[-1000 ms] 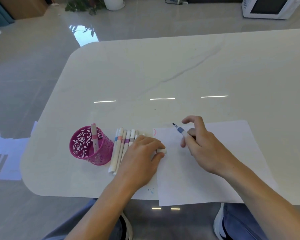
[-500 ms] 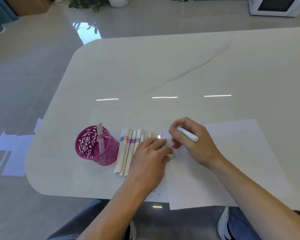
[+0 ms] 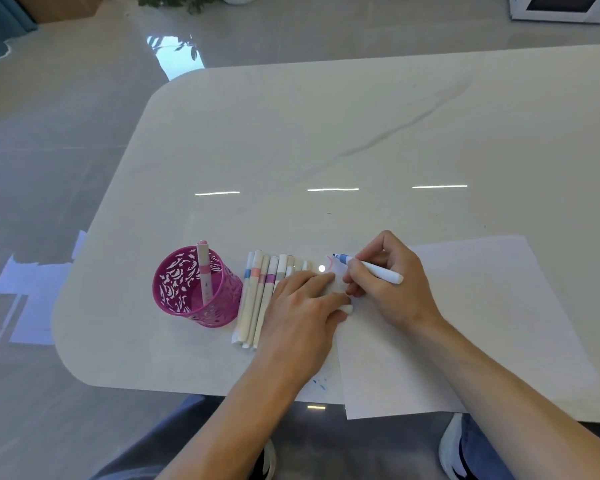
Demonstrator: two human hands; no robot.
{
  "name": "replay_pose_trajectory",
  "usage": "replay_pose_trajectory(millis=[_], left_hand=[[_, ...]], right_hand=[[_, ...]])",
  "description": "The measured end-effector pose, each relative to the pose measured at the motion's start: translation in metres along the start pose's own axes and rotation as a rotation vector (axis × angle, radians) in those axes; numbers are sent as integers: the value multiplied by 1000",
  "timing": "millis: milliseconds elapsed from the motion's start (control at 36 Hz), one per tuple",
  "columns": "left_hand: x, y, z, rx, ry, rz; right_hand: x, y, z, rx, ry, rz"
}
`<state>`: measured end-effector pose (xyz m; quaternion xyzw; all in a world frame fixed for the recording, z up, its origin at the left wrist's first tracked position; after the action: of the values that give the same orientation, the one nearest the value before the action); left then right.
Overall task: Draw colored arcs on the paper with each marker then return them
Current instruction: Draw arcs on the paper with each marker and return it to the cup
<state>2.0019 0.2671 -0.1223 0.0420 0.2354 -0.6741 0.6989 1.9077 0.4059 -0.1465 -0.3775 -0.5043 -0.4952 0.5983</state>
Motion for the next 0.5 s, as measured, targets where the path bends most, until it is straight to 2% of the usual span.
replay_pose_trajectory(millis=[500], left_hand=[[0,-1,-1,16,-21,21]], right_hand=[[-1,-3,-3,36,60,-18]])
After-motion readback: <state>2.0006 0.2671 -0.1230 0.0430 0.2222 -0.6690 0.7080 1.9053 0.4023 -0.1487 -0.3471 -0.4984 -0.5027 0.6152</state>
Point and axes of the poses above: each hand's wrist, its own y-axis away from the middle knuckle, its own z-axis out of the back of the hand, x = y × z, the point moved 2 cm from there along -y, towards the middle knuckle, and after that the axes turned 8 degrees about -x, right-handed, at the moved point
